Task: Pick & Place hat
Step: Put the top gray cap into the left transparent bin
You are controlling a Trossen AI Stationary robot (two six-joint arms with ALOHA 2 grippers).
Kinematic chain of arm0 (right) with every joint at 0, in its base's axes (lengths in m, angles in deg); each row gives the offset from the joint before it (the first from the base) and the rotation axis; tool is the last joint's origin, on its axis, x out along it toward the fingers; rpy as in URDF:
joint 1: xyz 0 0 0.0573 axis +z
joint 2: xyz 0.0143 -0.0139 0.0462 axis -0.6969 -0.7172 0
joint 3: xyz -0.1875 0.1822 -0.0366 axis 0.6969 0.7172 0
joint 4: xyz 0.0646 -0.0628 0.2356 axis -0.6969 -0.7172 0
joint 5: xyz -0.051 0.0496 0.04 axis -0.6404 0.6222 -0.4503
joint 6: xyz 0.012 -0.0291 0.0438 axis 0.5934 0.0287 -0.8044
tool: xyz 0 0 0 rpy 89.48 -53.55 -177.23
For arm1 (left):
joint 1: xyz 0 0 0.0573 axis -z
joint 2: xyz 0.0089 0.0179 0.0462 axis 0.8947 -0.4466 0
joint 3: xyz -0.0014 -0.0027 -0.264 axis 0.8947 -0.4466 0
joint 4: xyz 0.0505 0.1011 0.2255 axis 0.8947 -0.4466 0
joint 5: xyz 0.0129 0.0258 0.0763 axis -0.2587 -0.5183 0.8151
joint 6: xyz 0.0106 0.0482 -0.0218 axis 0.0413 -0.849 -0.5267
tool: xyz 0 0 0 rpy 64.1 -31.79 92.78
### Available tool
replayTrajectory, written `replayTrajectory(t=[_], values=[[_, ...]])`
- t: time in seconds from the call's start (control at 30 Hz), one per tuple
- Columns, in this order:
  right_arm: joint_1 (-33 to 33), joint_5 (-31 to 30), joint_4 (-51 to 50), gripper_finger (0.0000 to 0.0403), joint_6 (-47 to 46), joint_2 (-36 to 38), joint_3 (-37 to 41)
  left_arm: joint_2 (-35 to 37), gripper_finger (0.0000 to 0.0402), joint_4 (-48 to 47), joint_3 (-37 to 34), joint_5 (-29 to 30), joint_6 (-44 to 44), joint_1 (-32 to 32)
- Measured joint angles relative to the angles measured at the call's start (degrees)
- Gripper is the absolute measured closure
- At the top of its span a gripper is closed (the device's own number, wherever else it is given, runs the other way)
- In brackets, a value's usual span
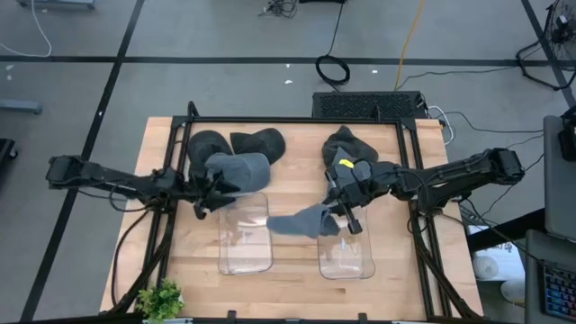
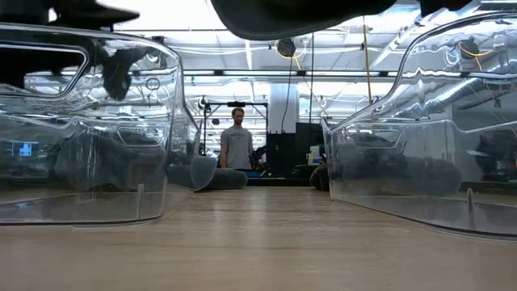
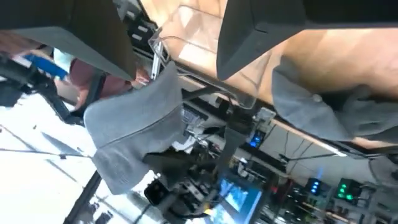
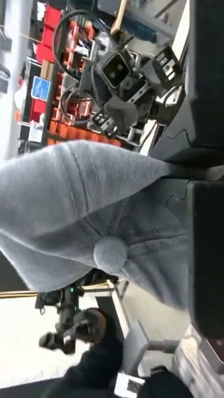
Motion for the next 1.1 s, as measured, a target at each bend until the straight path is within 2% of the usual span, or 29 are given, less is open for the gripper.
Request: replayTrajectory(t=[0.17, 0.23, 0.37, 0.43, 0.7, 1.1], values=[[-0.24, -5.38, 1.73, 0.0403, 0.52, -0.51, -0.07, -12.16, 0.0162, -1.29, 8.37, 0.31, -7.48, 2.73], [-0.26, -6.93, 1.97, 0.0403, 0.51, -0.98, -0.1, -16.88, 0.0168, -1.21, 12.56, 0.26, -13.54, 3.71], [-0.26, -6.86, 4.43, 0.0403, 0.74, -1.47, -0.11, -23.05, 0.0182, -1.2, 18.79, -0.33, -27.28, 4.92], [-0.12, -6.82, 4.85, 0.0403, 0.64, -1.5, -0.11, -24.9, 0.0188, -1.26, 20.52, 0.05, -30.87, 5.18], [1.18, -6.84, 5.28, 0.0403, 0.38, -1.5, -0.11, -28.47, 0.0208, -1.75, 22.34, 5.97, -33.96, 4.42], [2.87, -6.84, 5.39, 0.0403, 0.35, -1.5, -0.11, -25.5, 0.0209, -4.08, 22.32, 9.8, -36.89, 4.1]])
